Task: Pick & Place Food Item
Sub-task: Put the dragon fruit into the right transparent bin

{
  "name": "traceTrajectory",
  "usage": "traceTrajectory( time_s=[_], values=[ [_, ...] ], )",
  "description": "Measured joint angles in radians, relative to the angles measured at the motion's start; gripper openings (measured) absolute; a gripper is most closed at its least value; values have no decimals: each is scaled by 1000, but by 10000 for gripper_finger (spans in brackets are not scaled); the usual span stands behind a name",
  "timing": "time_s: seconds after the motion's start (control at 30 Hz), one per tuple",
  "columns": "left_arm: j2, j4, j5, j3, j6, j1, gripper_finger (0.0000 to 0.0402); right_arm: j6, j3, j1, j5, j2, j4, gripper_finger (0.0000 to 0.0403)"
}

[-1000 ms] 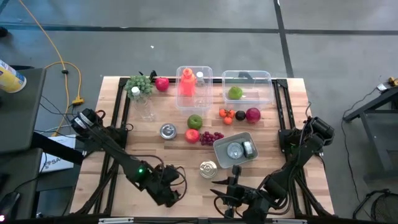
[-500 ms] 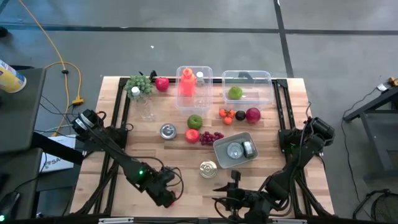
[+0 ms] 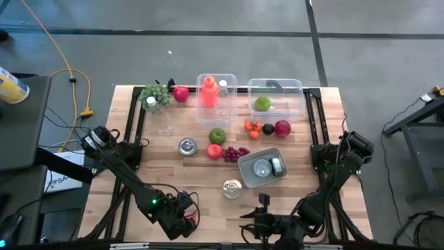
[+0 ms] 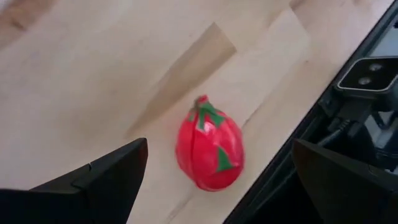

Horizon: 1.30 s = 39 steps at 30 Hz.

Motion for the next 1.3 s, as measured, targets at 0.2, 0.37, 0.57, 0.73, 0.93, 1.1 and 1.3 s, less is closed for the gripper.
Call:
traceTrajectory(
  time_s=[0.2,0.37,0.57,0.73,0.93,1.1,1.3],
  values=[
    [54,30,25,0,28,4,385,7,0,10,-3,8,-25,113],
    [98,50,66,0,52,12,385,10,0,13,-1,11,-42,113],
    [139,48,85,2,94,7,385,10,0,13,-2,13,-48,113],
    [138,48,98,2,113,15,380,7,0,10,1,13,-48,113],
    [140,37,101,1,121,15,312,7,0,-2,2,13,-47,113],
    [142,49,104,-1,127,15,226,14,0,-3,2,13,-47,113],
    [142,54,105,-1,137,15,222,18,0,0,1,13,-47,113]
  ],
)
